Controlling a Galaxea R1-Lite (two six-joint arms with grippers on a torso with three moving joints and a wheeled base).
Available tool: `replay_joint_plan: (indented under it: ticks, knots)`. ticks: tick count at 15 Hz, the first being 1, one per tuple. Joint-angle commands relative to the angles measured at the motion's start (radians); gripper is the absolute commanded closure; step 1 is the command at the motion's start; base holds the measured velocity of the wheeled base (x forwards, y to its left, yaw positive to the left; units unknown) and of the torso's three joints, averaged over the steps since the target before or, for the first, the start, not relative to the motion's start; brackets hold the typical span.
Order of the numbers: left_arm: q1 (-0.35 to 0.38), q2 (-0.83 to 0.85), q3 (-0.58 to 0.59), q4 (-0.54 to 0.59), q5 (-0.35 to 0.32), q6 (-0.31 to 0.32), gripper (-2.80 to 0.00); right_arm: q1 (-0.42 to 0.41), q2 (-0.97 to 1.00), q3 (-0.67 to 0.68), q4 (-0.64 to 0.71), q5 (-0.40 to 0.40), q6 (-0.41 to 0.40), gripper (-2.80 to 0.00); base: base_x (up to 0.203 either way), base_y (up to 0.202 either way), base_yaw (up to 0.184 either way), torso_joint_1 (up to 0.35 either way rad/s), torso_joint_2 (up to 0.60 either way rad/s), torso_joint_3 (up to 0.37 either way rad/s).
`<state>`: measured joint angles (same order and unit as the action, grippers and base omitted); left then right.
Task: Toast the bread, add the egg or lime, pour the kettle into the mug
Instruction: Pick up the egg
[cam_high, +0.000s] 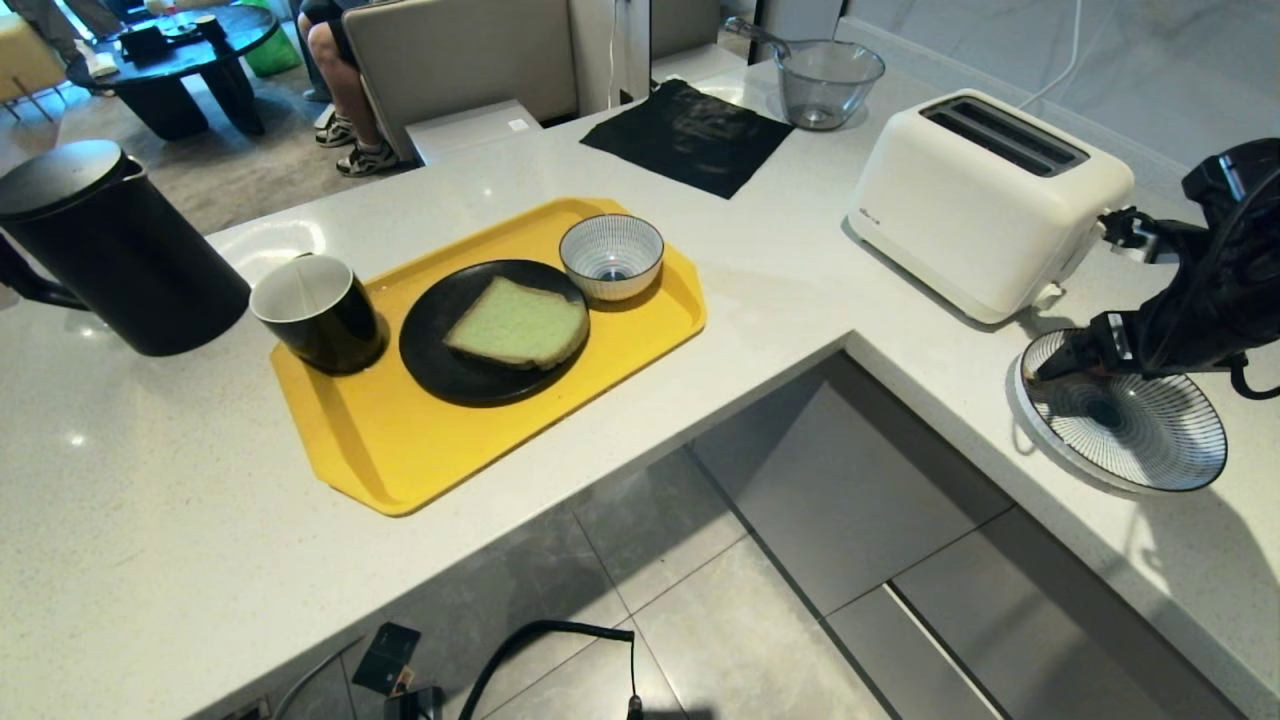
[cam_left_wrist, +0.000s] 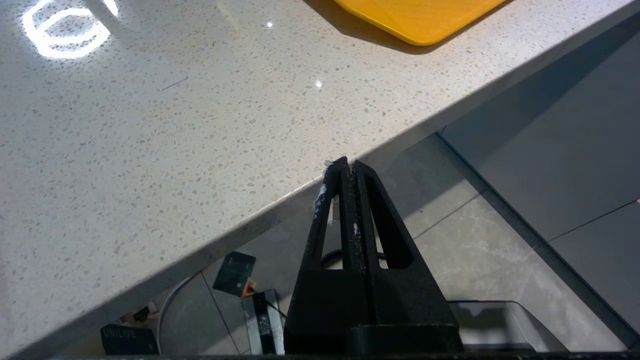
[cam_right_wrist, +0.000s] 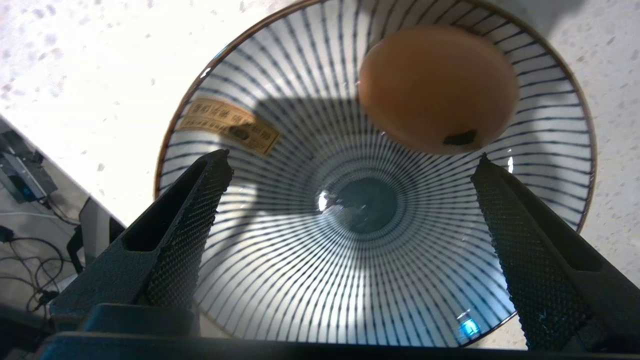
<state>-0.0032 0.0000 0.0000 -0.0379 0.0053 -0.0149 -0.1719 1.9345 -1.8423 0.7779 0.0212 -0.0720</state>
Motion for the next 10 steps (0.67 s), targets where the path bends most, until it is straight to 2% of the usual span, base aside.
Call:
replay_joint_plan:
  ticks: [1,10]
  knots:
    - [0.000,0.000,0.014,0.000,0.001,0.000,0.00,-0.003,0.035,-0.030,0.004,-0.016,0.013,-2.80,0.000,0.000,0.000,0.000,0.00,0.000]
    - [0.000,0.000,0.014,0.000,0.001,0.000,0.00,-0.022,0.074,-0.082,0.004,-0.040,0.020,-2.80,0.000,0.000,0.000,0.000,0.00,0.000]
